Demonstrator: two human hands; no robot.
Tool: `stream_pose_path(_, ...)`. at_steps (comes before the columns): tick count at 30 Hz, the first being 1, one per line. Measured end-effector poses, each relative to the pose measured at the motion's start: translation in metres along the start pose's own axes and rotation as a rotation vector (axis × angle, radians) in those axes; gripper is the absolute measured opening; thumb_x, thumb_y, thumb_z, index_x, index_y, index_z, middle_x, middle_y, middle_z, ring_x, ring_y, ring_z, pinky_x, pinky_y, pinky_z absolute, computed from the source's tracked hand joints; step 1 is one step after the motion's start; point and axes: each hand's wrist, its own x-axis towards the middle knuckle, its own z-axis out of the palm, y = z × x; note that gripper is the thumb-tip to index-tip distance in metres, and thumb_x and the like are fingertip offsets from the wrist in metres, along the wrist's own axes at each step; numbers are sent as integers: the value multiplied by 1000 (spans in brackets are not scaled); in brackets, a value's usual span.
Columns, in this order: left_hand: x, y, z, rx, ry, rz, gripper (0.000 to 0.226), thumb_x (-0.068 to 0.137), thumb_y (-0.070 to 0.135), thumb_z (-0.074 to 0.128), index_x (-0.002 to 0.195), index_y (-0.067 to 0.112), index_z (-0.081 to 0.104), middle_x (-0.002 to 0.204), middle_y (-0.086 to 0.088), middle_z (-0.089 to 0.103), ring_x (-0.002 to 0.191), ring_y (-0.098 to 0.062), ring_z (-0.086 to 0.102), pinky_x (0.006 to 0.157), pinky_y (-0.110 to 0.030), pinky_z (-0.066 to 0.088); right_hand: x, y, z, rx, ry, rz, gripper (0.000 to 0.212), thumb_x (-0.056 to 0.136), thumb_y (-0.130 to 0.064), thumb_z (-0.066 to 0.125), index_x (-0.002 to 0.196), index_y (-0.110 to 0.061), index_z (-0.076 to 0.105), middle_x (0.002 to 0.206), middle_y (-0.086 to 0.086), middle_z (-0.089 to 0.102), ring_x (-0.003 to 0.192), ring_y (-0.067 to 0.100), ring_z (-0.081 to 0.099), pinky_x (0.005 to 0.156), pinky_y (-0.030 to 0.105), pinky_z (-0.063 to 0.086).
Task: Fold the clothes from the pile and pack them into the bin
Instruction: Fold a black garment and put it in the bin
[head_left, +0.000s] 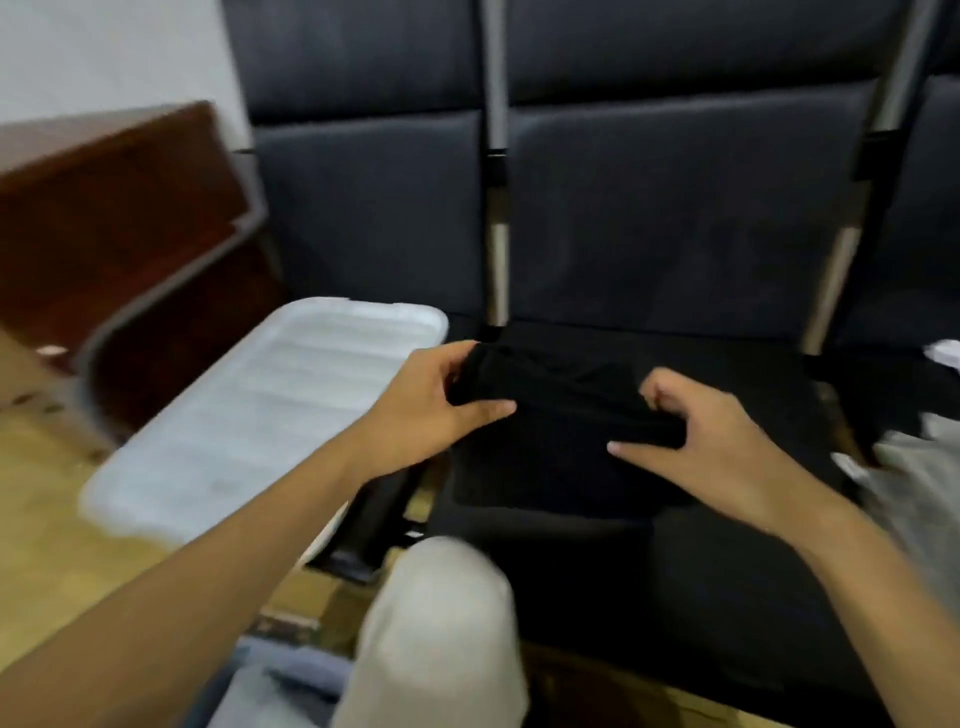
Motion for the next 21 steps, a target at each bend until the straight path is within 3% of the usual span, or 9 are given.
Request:
stream_pose_path(2,-52,1,-49,26,130,-13,16,85,9,75,94,21,71,87,5,75,86,-10,71,78,-28,57,14,-65,26,-60,-169,-117,33,81,-34,79,96,-37,50,91,-22,59,94,-1,55,80,26,49)
stream_pose_path(4,-104,-1,-91,20,246,-24,13,90,9,68,92,21,70,84,7,75,83,-9,72,71,-22,55,26,-122,56,-87,-270,-233,31,84,-33,77,108,-33,58,99,-19,64,100,1,58,86,29,53)
stream_pose_path(7,-188,-18,-146,84,475,-70,14,94,10,62,92,22,68,82,15,73,79,-3,69,68,-18,53,32,-194,119,-42,-528,-343,19,85,-32,76,101,-27,70,94,-9,72,88,5,67,80,40,57)
stream_pose_path(10,-269,-42,-180,141,553,-178,12,96,11,58,89,14,67,78,11,71,76,-3,66,63,-16,50,24,-240,188,-51,-752,-411,14,85,-33,76,94,-26,68,94,-8,69,87,6,65,81,36,56)
stream_pose_path(13,-342,-69,-193,180,604,-272,14,98,8,57,93,16,68,84,12,72,80,-1,68,67,-14,50,5,-264,265,-51,-921,-440,17,84,-28,76,91,-30,61,96,-11,65,90,4,61,82,26,51)
stream_pose_path(16,-403,-111,-191,189,702,-348,14,94,22,59,103,16,67,97,6,71,92,-10,67,81,-23,53,-21,-279,340,-163,-1139,-407,38,80,-27,77,114,-25,60,115,-4,65,104,14,63,91,34,54)
stream_pose_path(19,-430,-147,-177,150,707,-425,14,85,28,61,96,25,69,95,6,71,92,-14,68,84,-27,53,-43,-279,375,-387,-1222,-419,34,86,-16,70,116,-18,55,118,6,61,106,26,61,89,43,54)
stream_pose_path(21,-448,-165,-172,126,748,-462,13,84,16,62,94,20,71,93,3,72,91,-18,68,83,-34,56,-52,-281,393,-456,-1121,-474,23,89,-14,64,108,-18,50,114,8,61,101,30,60,81,45,54)
